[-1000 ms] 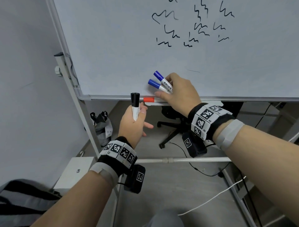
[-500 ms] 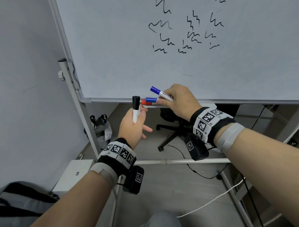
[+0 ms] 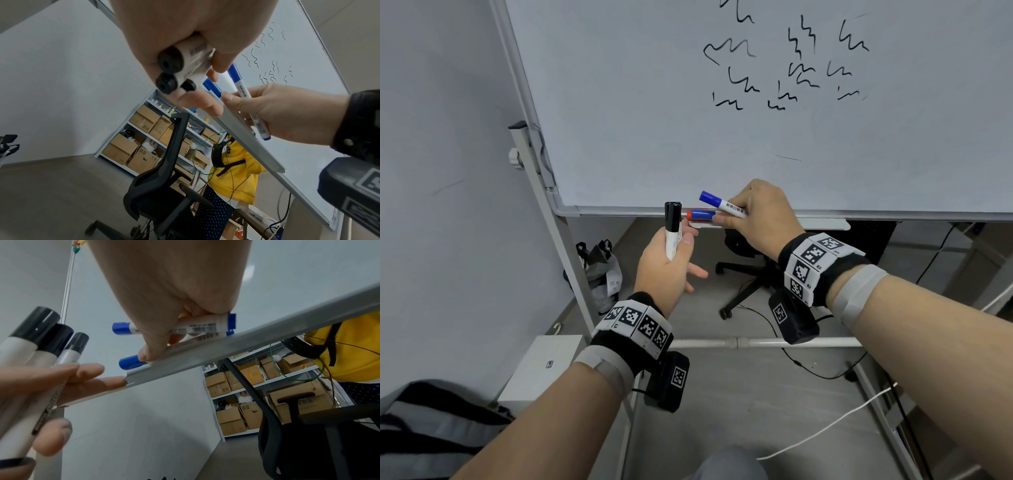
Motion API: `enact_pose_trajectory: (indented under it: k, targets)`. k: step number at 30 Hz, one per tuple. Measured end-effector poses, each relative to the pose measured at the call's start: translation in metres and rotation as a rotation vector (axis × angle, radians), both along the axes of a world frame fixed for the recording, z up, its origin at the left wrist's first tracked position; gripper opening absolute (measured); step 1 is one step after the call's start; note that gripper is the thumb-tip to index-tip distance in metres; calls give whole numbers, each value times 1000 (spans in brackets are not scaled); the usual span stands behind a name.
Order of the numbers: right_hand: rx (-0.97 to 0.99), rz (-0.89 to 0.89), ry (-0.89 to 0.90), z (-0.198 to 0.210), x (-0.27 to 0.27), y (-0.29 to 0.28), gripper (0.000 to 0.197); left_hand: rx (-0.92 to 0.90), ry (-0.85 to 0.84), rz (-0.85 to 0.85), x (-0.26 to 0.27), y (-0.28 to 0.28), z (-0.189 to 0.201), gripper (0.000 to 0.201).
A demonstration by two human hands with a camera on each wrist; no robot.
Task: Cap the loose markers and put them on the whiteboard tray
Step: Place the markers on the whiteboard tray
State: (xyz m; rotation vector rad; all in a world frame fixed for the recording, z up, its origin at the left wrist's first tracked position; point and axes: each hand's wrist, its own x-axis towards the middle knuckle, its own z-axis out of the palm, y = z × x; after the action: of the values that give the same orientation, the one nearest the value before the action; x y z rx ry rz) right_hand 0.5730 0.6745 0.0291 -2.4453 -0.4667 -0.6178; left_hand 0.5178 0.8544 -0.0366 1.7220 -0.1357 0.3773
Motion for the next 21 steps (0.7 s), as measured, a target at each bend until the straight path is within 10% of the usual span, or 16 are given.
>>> enact_pose_trajectory:
  k: [21]
  targets:
    - [106, -18, 28, 14, -18, -10, 40, -42, 0, -5, -2, 5, -5, 23]
